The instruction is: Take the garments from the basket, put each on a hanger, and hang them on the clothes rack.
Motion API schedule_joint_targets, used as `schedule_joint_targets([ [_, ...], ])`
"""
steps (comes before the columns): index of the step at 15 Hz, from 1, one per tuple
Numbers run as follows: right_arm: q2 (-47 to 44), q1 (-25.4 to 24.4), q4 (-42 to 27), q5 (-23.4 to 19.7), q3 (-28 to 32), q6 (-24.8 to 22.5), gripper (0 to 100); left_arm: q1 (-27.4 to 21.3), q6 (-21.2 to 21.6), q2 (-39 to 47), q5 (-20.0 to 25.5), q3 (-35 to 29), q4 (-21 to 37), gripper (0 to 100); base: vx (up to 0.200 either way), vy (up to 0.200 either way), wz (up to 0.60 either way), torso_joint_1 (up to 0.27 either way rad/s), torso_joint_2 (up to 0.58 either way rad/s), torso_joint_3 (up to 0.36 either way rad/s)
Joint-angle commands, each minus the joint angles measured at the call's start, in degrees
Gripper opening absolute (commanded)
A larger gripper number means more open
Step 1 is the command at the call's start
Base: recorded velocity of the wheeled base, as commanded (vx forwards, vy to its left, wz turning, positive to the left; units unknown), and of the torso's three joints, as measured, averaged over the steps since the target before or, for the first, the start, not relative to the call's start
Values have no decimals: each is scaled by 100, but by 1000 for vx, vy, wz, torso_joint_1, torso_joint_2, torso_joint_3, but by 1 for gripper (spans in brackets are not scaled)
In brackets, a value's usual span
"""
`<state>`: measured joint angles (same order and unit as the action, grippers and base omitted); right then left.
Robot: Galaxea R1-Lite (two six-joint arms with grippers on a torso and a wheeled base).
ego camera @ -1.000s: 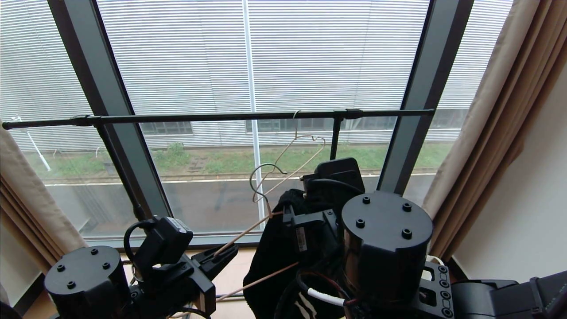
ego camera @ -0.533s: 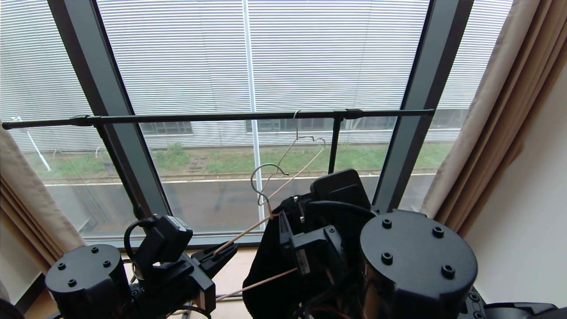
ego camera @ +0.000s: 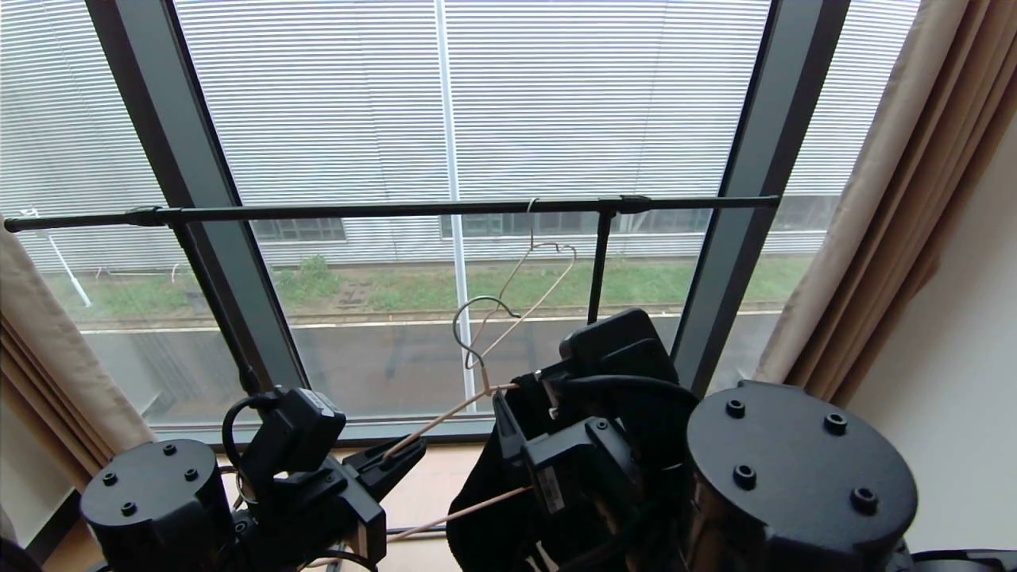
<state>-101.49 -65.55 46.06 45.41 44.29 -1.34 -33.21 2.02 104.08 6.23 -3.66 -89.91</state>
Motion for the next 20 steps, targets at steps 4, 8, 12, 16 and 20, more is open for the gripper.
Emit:
schedule_joint_targets([
  [4, 1861, 1431, -3059, -3267, 308, -710, 100, -10, 9, -11, 19, 49, -9, 0, 0, 0, 0, 0, 0, 0],
  [8, 1861, 2846, -5467, -5561, 1662, -2230, 100, -28, 53, -20, 36, 128, -9, 0, 0, 0, 0, 0, 0, 0],
  [12, 551, 3408, -8016, -6993, 3552, -4058, 100, -89, 70, -72, 54, 199, -9, 0, 0, 0, 0, 0, 0, 0],
  [16, -539, 3400, -9580, -7767, 4914, -4419, 100, -204, 184, -143, 63, 260, -9, 0, 0, 0, 0, 0, 0, 0],
  [20, -952, 3373, -9571, -7854, 5090, -4340, 100, -212, 246, -160, 63, 269, -9, 0, 0, 0, 0, 0, 0, 0],
])
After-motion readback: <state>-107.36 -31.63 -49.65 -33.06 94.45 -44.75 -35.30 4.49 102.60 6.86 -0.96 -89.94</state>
